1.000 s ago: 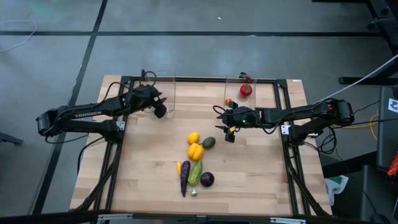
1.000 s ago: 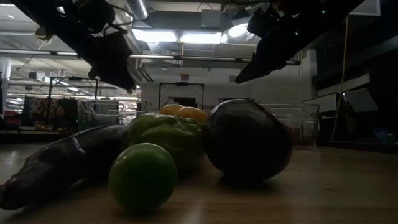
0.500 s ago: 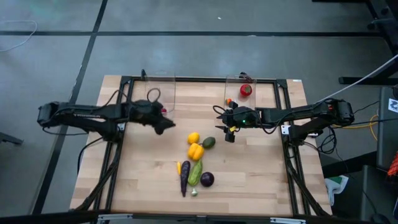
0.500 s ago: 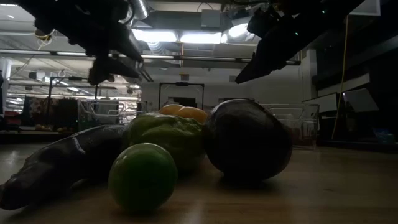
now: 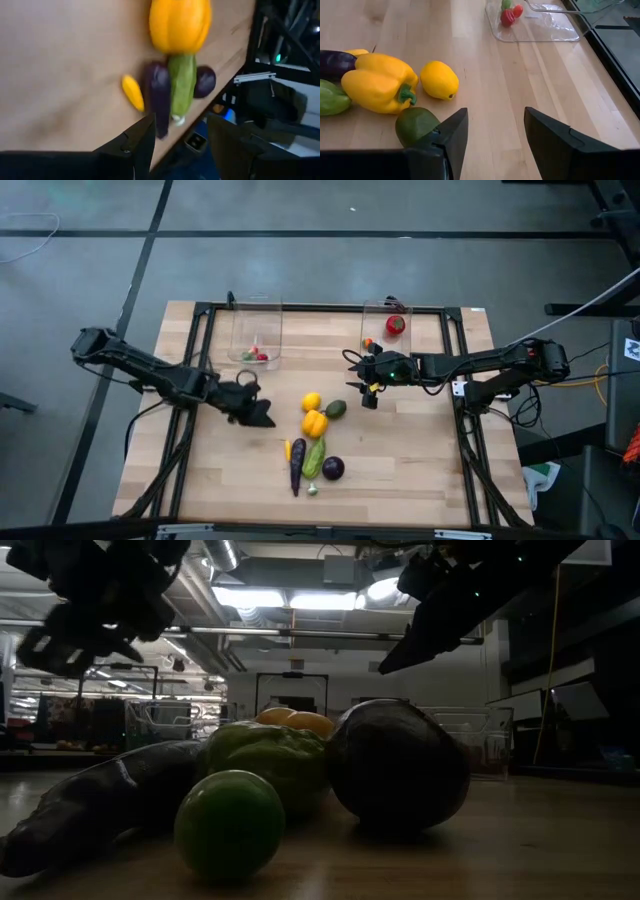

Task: Sort produce into baskets
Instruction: Put the yellow corn into the left transparent bin

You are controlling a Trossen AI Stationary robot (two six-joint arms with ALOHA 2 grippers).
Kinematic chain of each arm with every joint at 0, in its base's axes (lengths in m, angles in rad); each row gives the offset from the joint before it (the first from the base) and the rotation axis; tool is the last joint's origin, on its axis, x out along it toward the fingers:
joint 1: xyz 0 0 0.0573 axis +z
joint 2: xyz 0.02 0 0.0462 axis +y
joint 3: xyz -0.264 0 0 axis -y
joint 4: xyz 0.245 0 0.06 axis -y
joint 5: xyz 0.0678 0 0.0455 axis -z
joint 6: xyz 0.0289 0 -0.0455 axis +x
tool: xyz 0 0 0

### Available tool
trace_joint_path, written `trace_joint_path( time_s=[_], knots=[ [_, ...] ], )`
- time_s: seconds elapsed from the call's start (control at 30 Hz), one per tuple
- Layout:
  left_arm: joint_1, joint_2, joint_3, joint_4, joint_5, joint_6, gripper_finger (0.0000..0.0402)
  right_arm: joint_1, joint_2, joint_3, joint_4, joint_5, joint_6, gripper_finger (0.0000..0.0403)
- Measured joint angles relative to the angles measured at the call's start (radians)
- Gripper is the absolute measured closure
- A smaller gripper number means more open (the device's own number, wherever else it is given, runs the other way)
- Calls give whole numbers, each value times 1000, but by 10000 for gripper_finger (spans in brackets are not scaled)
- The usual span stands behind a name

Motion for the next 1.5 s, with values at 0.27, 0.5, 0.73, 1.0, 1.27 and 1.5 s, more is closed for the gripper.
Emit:
trace_joint_path(
  time_s=[0.27, 0.5, 0.73, 1.0, 1.27, 1.5],
  knots=[
    [-105, 207, 45, 138, 29, -312, 231, 0, 0, 0, 1, 0, 0, 210],
    [-107, 398, 154, 139, 101, -439, 231, 0, 0, 0, 1, 0, 0, 210],
    [-95, 527, 181, 135, 104, -515, 231, 0, 0, 0, 1, 0, 0, 210],
    [-64, 570, 181, 135, 100, -529, 231, 0, 0, 0, 2, 0, 0, 210],
    [-40, 570, 181, 100, 63, -533, 231, 0, 0, 0, 1, 0, 0, 210],
    [-39, 579, 181, 68, 61, -561, 231, 0, 0, 0, 1, 0, -1, 210]
  ],
)
